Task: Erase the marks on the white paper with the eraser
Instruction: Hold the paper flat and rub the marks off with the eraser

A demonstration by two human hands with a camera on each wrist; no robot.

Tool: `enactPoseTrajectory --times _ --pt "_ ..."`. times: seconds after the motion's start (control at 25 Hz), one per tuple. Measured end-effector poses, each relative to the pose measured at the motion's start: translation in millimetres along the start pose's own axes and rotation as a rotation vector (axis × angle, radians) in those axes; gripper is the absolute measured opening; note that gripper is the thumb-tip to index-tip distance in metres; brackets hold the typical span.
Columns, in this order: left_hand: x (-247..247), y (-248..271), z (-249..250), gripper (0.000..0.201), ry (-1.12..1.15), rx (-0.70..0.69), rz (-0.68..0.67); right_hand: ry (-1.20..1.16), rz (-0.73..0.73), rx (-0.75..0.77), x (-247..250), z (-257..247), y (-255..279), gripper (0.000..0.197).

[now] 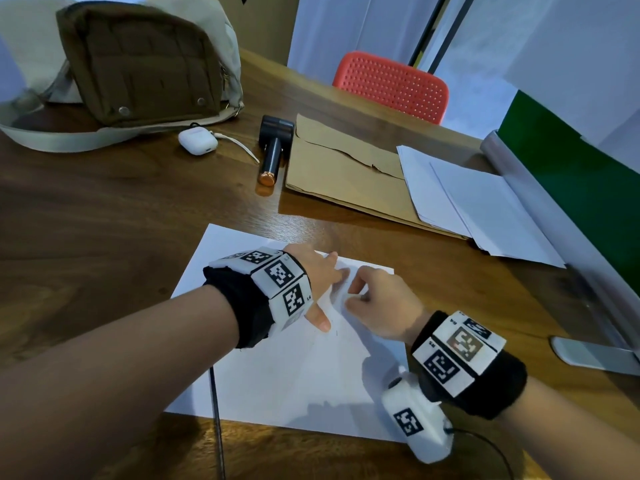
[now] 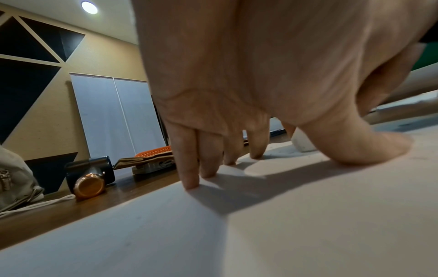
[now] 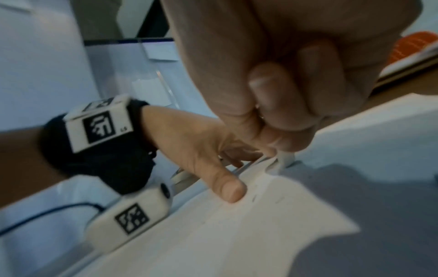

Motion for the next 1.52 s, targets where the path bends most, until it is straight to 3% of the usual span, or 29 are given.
enactPoseTrajectory --times 0.08,0.24,0.44,0.48,0.64,0.72,0.84,0.96,1.04,1.12,1.24,1.36,1.44,1.52 --pt "0 0 -1 0.096 -0.004 0.004 -0.002 0.039 0.006 -0.021 4 7 -2 0.004" --pt "1 2 -1 0.1 0.027 0.045 -0.003 0.073 0.073 -0.232 25 37 -13 0.004" --pt "2 4 -1 0.098 0.029 0.035 0.041 0.099 -0.037 0.111 -2 -10 6 0.017" --pt "2 4 -1 0.098 0.025 0.034 0.04 0.11 -0.045 0.111 0 -10 4 0.017" --pt "3 4 1 0.101 0.009 0.052 0.016 0.14 0.051 -0.144 23 24 -17 0.006" --pt "1 4 0 0.099 0.024 0.051 0.019 0.119 0.037 -0.047 16 7 -12 0.003" --pt "-1 1 -3 0.094 0.048 0.042 0.041 0.003 -0.061 0.143 -1 -22 4 0.02" --pt "-1 1 -3 0.1 0.023 0.046 0.022 0.048 -0.008 -0.026 16 5 -18 0.005" --pt "0 1 -1 0.102 0.007 0.049 0.007 0.077 0.071 -0.149 25 24 -27 0.006" --pt "0 1 -1 0.101 0.018 0.045 0.012 0.006 0.046 -0.075 15 11 -22 0.002" --pt "1 1 -1 0.094 0.027 0.034 0.025 -0.139 -0.094 0.054 -4 -15 -3 0.015" --pt "-1 2 -2 0.1 0.028 0.043 0.032 -0.016 -0.012 -0.076 10 6 -22 0.007" --pt "-5 0 -4 0.104 0.049 0.056 0.031 0.028 0.08 -0.182 20 18 -32 0.011" --pt "-7 -1 -5 0.105 0.07 0.053 0.041 -0.006 0.06 -0.151 15 6 -29 0.009"
Point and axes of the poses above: each hand's wrist, its own y-axis away from the middle knuckle, its own x-axis out of the back of the hand, z = x × y, the point moved 4 cm from there along -y, towards the middle knuckle, and after that the axes turned 10 degrees about z, right-handed, at the moved point
